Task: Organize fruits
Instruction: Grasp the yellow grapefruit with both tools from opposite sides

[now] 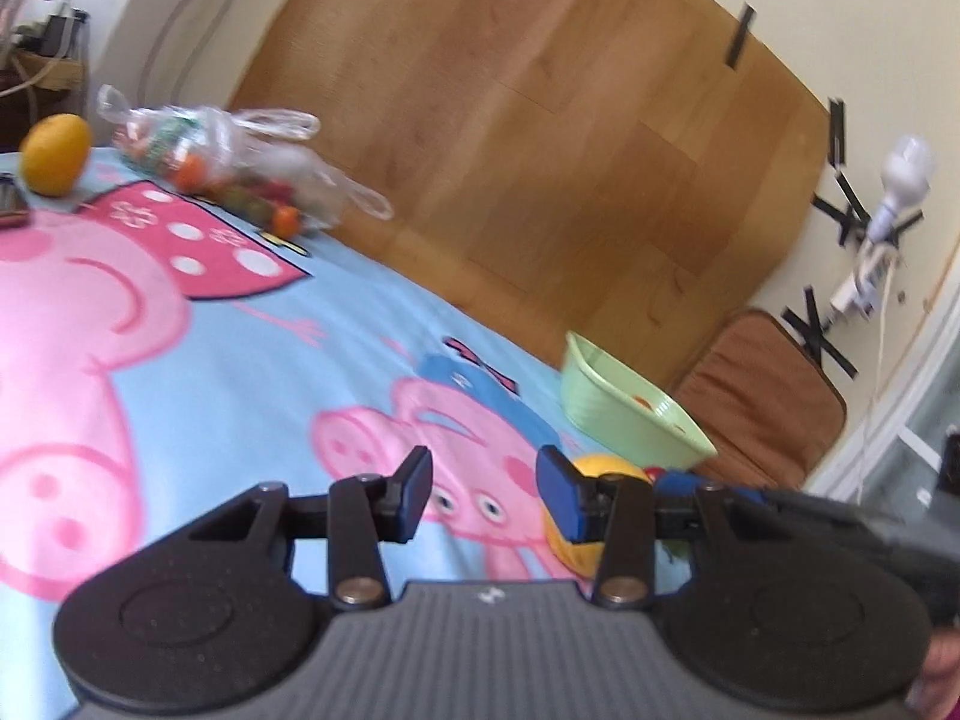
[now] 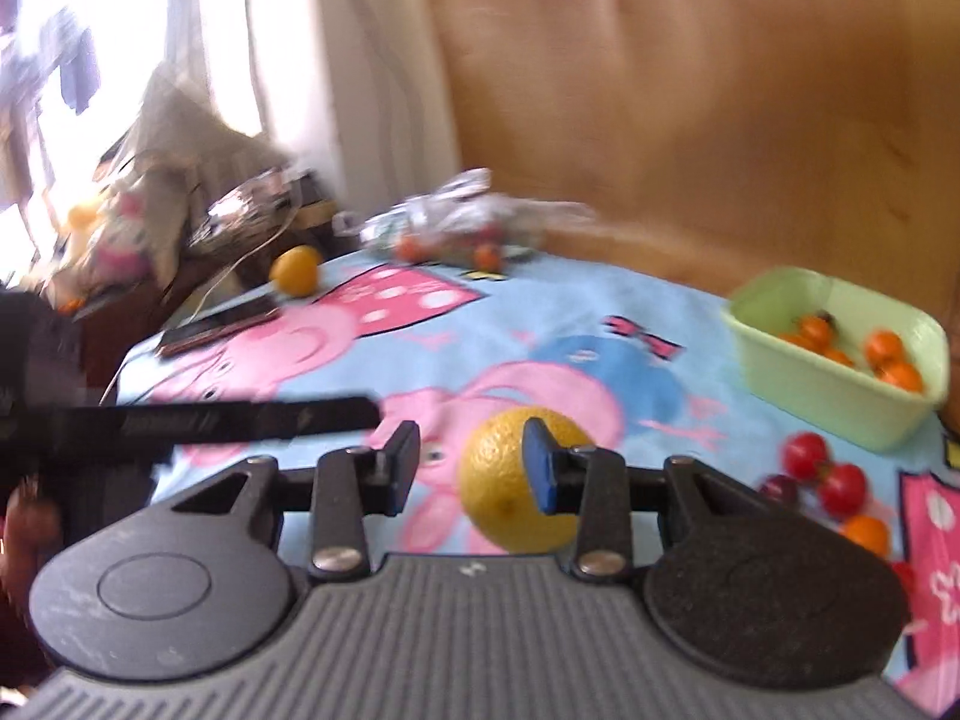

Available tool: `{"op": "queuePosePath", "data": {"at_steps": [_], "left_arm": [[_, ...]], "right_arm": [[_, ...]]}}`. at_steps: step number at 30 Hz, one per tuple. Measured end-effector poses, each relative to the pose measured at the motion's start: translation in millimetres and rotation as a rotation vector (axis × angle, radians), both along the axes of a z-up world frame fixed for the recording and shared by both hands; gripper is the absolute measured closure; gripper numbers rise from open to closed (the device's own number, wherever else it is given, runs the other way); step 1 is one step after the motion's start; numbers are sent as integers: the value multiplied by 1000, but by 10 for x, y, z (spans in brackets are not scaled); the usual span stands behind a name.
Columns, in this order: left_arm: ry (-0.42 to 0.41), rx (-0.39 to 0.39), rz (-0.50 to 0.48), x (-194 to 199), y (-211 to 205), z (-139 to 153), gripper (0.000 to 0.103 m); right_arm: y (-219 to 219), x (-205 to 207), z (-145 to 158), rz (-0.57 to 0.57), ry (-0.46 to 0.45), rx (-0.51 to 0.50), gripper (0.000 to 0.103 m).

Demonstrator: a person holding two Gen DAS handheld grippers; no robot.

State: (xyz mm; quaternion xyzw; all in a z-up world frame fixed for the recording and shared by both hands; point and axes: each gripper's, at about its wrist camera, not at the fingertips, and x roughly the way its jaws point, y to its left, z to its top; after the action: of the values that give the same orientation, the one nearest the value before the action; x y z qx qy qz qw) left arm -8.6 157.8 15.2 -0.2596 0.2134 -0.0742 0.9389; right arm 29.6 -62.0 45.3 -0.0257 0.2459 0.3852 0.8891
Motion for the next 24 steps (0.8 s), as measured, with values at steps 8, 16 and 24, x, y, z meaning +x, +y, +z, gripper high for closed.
{"op": "queuePosePath", "data": {"at_steps": [8, 16, 24], "left_arm": [[14, -5, 17, -27, 115, 16, 62], [10, 0, -54, 48, -53, 12, 43], [24, 69, -142, 156, -349, 1, 8]], "right_arm": [[260, -67, -79, 122, 39, -3, 62], [-84, -159, -7, 49, -34, 14, 50], [-6, 8, -312, 52, -7, -132, 40]]}}
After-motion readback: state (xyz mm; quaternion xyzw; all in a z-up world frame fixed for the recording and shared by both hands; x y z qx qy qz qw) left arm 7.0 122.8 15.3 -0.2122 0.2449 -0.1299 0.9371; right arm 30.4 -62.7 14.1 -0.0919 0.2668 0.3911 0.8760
